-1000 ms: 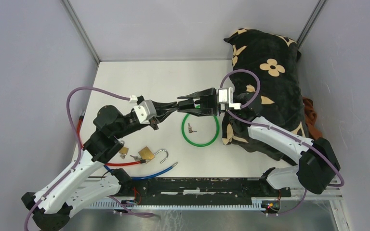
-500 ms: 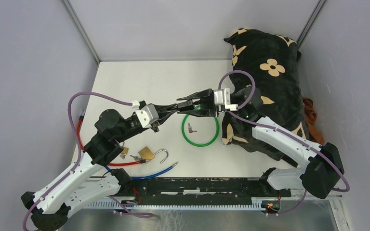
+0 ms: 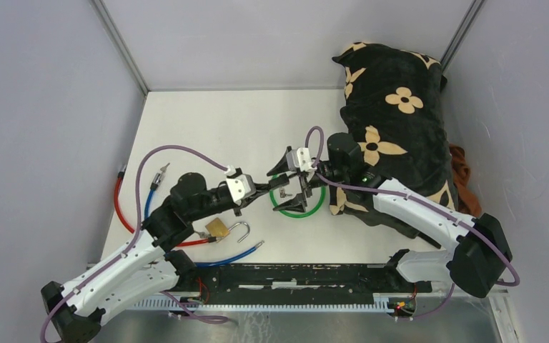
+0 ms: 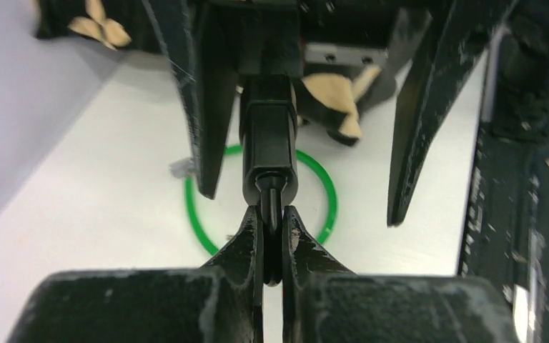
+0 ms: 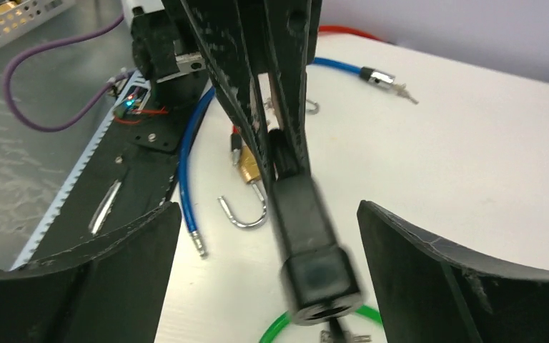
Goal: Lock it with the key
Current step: Lock the lock.
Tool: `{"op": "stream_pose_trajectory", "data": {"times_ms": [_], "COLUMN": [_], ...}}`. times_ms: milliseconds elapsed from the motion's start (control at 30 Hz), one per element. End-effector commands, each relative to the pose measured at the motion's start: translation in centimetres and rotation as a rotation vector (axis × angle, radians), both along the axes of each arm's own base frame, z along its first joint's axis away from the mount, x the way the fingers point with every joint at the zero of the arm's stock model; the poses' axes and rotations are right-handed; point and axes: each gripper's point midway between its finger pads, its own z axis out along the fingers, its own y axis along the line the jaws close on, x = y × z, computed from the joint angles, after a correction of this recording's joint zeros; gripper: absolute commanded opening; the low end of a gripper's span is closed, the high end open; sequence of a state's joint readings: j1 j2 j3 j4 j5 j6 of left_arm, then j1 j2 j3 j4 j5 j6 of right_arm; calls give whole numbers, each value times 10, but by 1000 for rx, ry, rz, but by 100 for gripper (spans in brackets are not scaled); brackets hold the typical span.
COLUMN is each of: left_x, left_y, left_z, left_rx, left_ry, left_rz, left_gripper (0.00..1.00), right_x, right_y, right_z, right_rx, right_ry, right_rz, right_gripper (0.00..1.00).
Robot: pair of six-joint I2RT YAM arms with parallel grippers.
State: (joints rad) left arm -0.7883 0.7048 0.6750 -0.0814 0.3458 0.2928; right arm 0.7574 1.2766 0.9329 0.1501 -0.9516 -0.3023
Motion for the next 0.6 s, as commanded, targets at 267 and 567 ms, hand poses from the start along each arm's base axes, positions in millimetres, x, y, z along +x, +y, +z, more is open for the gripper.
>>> {"op": "stream_pose_trajectory", "data": {"times_ms": [267, 567], "left_x": [-32, -34], "left_y": [-5, -5], "left_z": [-21, -23], "left_rx": [3, -3], "left_ry": [-2, 16], "left_rz": [-163, -169], "left_gripper": [2, 2], "right_x": [8, 6], "right_y": [-55, -55], "right_z": [-52, -68], "right_rx": [-228, -313], "right_ry": [-18, 66], "right_rz": [-108, -42], "right_gripper": [84, 30]}}
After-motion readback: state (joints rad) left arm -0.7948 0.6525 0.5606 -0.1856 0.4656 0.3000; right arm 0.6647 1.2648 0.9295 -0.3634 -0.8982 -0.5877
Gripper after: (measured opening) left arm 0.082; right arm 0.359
